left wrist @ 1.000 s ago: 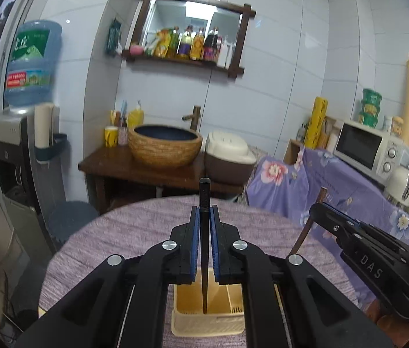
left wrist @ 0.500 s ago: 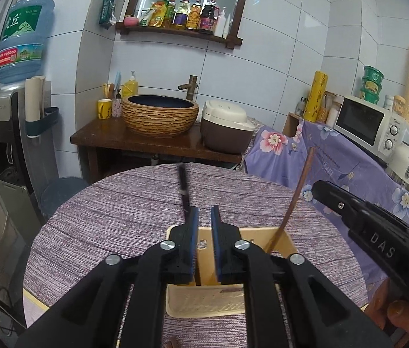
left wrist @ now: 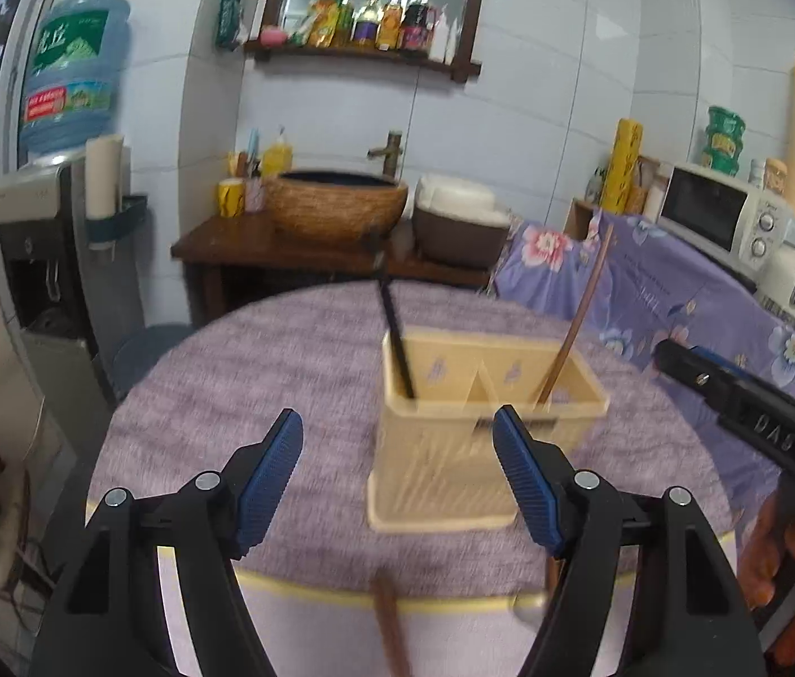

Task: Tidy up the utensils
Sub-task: 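Lower the chopsticks into the caddy and open both grippers, then close the left gripper on a brown chopstick while the right gripper grasps another brown chopstick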

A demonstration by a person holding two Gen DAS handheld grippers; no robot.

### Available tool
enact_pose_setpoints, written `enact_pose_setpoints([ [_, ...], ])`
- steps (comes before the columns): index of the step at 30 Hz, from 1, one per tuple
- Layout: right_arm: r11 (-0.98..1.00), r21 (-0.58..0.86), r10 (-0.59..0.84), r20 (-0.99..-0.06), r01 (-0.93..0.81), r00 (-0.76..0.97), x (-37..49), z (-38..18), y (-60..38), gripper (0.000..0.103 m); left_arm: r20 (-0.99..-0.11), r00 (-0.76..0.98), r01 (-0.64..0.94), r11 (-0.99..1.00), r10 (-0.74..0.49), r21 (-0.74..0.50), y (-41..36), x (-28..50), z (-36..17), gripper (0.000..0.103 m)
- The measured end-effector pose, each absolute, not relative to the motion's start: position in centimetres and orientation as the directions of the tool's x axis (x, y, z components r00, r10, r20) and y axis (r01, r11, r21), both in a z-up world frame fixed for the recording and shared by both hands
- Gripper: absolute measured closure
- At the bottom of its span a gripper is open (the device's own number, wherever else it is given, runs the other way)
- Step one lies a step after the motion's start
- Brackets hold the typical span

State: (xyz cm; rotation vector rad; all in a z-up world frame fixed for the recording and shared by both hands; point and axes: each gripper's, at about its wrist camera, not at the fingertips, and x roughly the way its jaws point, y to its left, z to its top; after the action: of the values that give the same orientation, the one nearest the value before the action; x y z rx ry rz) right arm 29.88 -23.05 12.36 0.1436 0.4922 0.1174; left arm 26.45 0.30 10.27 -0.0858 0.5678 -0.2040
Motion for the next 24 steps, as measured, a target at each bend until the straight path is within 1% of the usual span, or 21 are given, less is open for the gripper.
enact_pose_setpoints([
  [1,0.986,0.152,0.137,-0.478,-0.072,0.868,29.4,11.5,-23.1,0.042,-0.545,0.810,0.168,0.976,-0.215,-0.137,0.5,26.2,9.5,0.037],
  [3,0.990,0.123,0.121,-0.523,-0.066,0.844,28.4,9.3,-23.1,0.042,-0.607,0.767,0.166,0.978,-0.209,-0.127,0.8,25.6,7.0,0.048],
  [4,0.992,0.110,0.112,-0.549,-0.061,0.828,28.1,8.1,-23.1,0.042,-0.630,0.749,0.162,0.979,-0.205,-0.126,1.0,25.3,6.0,0.051],
  [5,0.993,0.103,0.104,-0.575,-0.054,0.811,27.8,6.9,-23.2,0.042,-0.657,0.725,0.163,0.978,-0.206,-0.127,1.1,25.0,4.8,0.056],
  [9,0.991,0.135,0.109,-0.676,-0.023,0.728,27.1,2.4,-24.0,0.042,-0.727,0.648,0.161,0.974,-0.226,-0.160,1.8,24.0,1.0,0.071],
  [12,0.985,0.174,0.121,-0.706,0.005,0.698,26.4,0.3,-24.7,0.042,-0.752,0.608,0.163,0.967,-0.254,-0.195,2.0,23.7,-0.8,0.075],
  [15,0.984,0.180,0.122,-0.710,0.012,0.694,25.7,-0.6,-24.8,0.042,-0.765,0.589,0.174,0.966,-0.259,-0.193,1.3,23.8,-1.6,0.077],
  [18,0.982,0.187,0.130,-0.711,0.008,0.691,25.5,-0.8,-24.8,0.042,-0.770,0.577,0.182,0.962,-0.272,-0.203,0.9,23.8,-2.1,0.078],
  [24,0.984,0.181,0.132,-0.709,-0.002,0.693,25.5,-0.5,-24.1,0.042,-0.781,0.565,0.201,0.962,-0.266,-0.183,0.0,23.7,-2.6,0.080],
])
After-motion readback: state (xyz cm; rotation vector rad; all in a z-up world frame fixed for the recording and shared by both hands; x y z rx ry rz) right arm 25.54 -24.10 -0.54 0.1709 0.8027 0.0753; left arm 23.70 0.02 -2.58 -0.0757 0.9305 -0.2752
